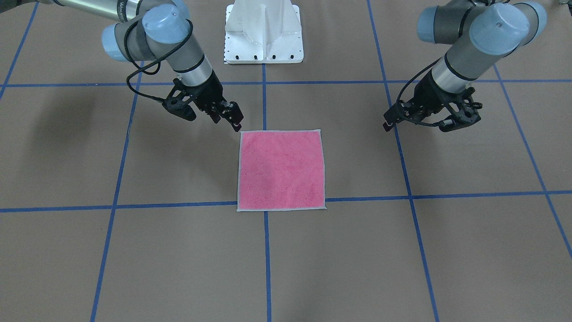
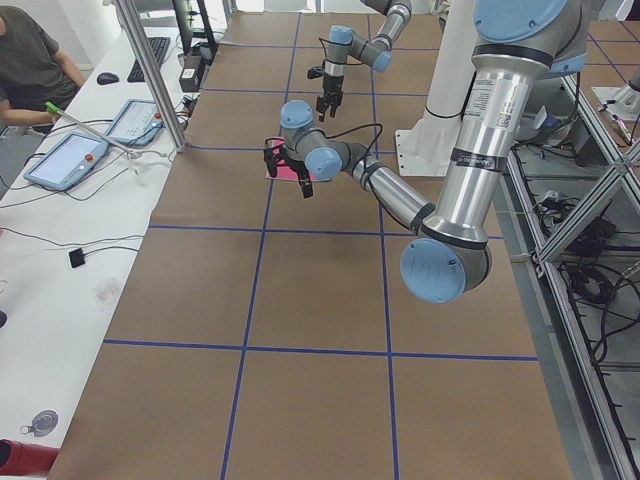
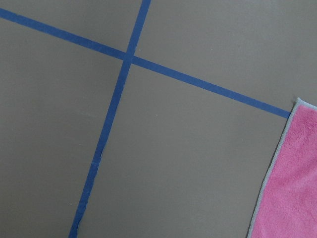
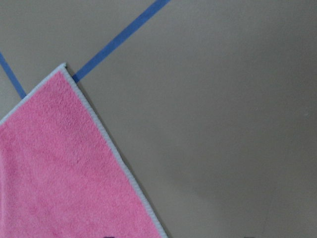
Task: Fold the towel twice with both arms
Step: 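Move the right gripper to the towel corner nearest the robot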
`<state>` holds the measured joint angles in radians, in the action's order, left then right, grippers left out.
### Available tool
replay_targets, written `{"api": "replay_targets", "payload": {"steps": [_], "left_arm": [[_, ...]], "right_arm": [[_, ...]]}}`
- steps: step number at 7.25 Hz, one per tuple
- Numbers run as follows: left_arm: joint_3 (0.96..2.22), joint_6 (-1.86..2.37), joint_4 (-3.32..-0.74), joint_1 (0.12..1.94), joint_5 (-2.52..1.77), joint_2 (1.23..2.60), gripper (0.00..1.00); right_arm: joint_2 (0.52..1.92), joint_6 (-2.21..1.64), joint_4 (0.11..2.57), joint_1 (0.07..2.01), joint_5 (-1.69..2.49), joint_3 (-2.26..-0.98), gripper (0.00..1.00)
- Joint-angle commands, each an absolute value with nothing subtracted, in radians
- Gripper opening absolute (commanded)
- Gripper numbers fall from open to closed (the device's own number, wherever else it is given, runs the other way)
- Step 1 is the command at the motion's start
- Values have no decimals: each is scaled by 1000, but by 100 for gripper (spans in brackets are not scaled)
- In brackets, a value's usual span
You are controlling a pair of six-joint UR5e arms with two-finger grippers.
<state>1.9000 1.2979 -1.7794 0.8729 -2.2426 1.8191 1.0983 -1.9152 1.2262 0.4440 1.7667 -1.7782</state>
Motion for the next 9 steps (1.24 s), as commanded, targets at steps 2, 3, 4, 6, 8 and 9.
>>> {"api": "replay_targets", "payload": {"steps": [2, 3, 4, 6, 8, 9], "left_arm": [[1899, 1298, -1779, 873, -2243, 1819, 100], [1899, 1298, -1779, 873, -2243, 1819, 100], [1899, 1298, -1779, 873, -2243, 1819, 100], [1899, 1298, -1779, 873, -2243, 1819, 100], [1899, 1299, -1779, 873, -2241, 1819, 100], [1899, 1299, -1779, 873, -2241, 1819, 100]], "right_arm": [[1062, -1826, 1232, 382, 1677, -1720, 74], [1060, -1791, 1232, 370, 1648, -1698, 74], [1060, -1790, 1232, 371, 1644, -1697, 72], [1054, -1790, 1230, 370, 1644, -1692, 62], [1035, -1795, 1230, 370, 1644, -1681, 56], [1034, -1792, 1230, 370, 1644, -1672, 57]]}}
